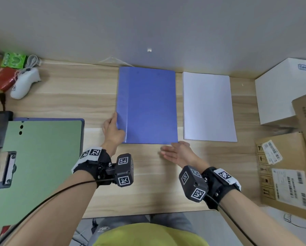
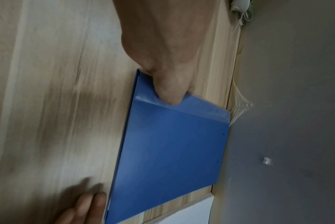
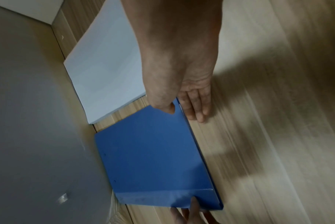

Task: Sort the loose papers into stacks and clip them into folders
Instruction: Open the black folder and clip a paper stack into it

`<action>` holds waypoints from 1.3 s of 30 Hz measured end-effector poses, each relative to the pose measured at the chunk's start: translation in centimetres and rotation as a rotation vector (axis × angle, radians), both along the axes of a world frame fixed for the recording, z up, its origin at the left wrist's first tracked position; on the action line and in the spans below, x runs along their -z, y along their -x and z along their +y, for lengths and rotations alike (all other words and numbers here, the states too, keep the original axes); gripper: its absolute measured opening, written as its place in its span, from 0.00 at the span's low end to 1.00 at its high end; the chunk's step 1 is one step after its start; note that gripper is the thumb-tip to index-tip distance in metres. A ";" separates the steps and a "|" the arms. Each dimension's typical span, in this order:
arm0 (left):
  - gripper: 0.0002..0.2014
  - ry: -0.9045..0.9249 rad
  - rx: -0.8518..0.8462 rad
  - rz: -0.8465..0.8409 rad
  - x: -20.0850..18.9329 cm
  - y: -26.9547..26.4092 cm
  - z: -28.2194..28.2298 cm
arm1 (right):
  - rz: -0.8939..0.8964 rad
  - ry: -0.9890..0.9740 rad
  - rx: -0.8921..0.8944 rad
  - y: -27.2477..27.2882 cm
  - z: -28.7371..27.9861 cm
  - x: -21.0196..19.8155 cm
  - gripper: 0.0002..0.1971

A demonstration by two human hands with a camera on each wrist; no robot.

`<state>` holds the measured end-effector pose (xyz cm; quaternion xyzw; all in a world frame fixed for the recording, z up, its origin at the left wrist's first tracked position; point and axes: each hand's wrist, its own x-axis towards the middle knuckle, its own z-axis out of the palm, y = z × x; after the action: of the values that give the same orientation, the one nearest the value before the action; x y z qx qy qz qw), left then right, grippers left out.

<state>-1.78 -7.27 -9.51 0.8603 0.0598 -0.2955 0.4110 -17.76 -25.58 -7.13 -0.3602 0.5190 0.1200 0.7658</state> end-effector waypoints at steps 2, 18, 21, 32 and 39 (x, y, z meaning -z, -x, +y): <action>0.38 0.108 0.015 0.031 -0.4 -0.1 1.0 | -0.009 0.014 -0.031 0.4 0.7 -0.6 0.14; 0.24 -0.041 -0.335 -0.152 -2.8 1.1 25.4 | 0.037 0.161 -0.537 -4.2 18.8 -0.5 0.09; 0.25 -0.253 -0.340 -0.153 -2.6 1.8 30.8 | 0.045 0.171 -0.598 -5.1 22.2 -0.3 0.07; 0.26 -0.269 -0.310 0.028 -2.2 4.2 33.5 | 0.120 0.234 -0.758 -5.5 25.9 -0.1 0.09; 0.25 -0.245 -0.284 0.148 -1.2 5.3 31.6 | 0.110 0.184 -0.689 -3.7 25.0 -0.8 0.14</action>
<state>-7.13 24.38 -8.26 0.8628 0.2459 -0.2873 0.3354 -14.10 -0.59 -6.29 -0.5744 0.4163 0.3430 0.6157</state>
